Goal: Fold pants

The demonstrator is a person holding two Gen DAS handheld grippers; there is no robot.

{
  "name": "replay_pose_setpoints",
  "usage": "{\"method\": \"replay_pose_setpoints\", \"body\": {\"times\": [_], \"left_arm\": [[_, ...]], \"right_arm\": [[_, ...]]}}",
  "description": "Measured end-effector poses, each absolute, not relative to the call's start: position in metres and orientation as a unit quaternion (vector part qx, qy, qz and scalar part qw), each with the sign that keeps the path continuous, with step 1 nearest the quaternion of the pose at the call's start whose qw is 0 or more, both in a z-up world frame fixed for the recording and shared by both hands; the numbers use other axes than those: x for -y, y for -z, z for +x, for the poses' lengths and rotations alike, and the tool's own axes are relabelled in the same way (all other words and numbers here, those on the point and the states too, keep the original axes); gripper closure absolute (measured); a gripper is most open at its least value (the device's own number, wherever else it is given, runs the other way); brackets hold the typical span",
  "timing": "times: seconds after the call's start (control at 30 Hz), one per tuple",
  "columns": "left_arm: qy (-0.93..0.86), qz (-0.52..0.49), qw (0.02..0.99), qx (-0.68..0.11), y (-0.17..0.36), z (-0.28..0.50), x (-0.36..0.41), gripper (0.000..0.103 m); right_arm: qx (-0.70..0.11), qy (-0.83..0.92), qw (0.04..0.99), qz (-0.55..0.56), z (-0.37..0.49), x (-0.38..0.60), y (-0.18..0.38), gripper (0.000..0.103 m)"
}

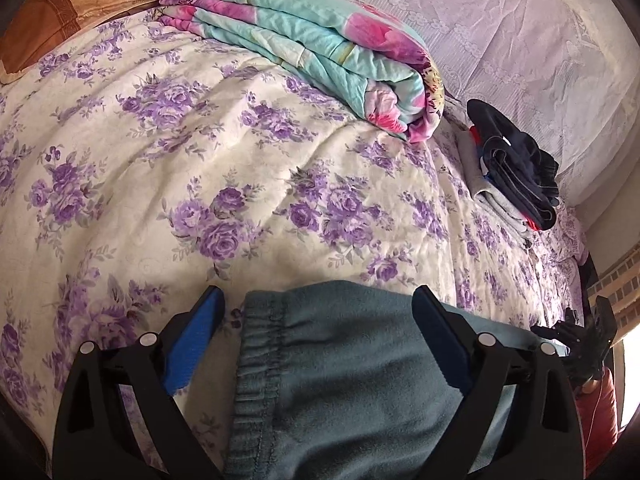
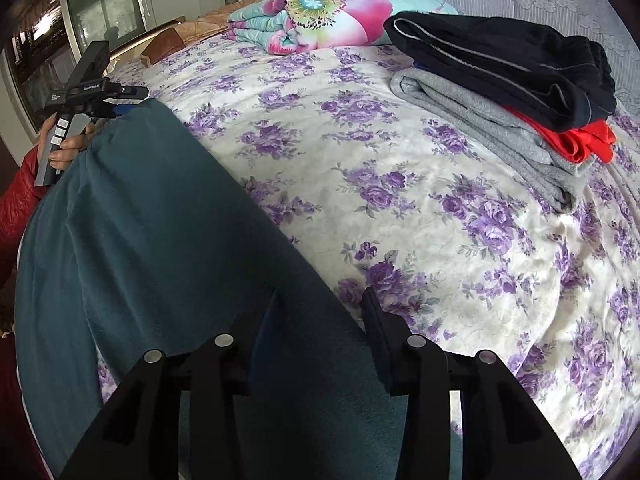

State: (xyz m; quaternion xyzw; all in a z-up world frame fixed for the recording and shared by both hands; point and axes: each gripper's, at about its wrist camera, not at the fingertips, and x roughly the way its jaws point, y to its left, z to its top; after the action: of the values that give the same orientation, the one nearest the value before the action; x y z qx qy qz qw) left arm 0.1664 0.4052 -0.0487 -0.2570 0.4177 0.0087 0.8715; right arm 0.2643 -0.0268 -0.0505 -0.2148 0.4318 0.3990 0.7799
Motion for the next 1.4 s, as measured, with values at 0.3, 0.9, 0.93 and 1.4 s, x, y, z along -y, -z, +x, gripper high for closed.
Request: {"method": "replay_pose_setpoints", "body": {"times": [0.3, 0.9, 0.93, 1.4], "left_arm": [[-0.011, -0.238, 0.881, -0.409, 0.049, 0.164, -0.404, 0.077], [0.010, -0.231, 0.910, -0.345, -0.020, 0.097, -0.394, 0.080], [0.010, -0.226, 0.912, -0.341, -0.025, 0.088, -0.393, 0.080], [-0.048, -0.315, 0.871, -0.375, 0.006, -0.029, -0.406, 0.051]], "right_arm": [[-0.406, -0.380, 0.799, -0.228, 0.249, 0.014, 0.045, 0.098], [-0.283, -0.378, 0.863, -0.182, 0.108, 0.048, -0.044, 0.099], [-0.279, -0.381, 0.862, -0.182, 0.099, 0.050, -0.044, 0.099], [-0.316, -0.406, 0.846, -0.142, 0.031, 0.060, 0.005, 0.099]]}}
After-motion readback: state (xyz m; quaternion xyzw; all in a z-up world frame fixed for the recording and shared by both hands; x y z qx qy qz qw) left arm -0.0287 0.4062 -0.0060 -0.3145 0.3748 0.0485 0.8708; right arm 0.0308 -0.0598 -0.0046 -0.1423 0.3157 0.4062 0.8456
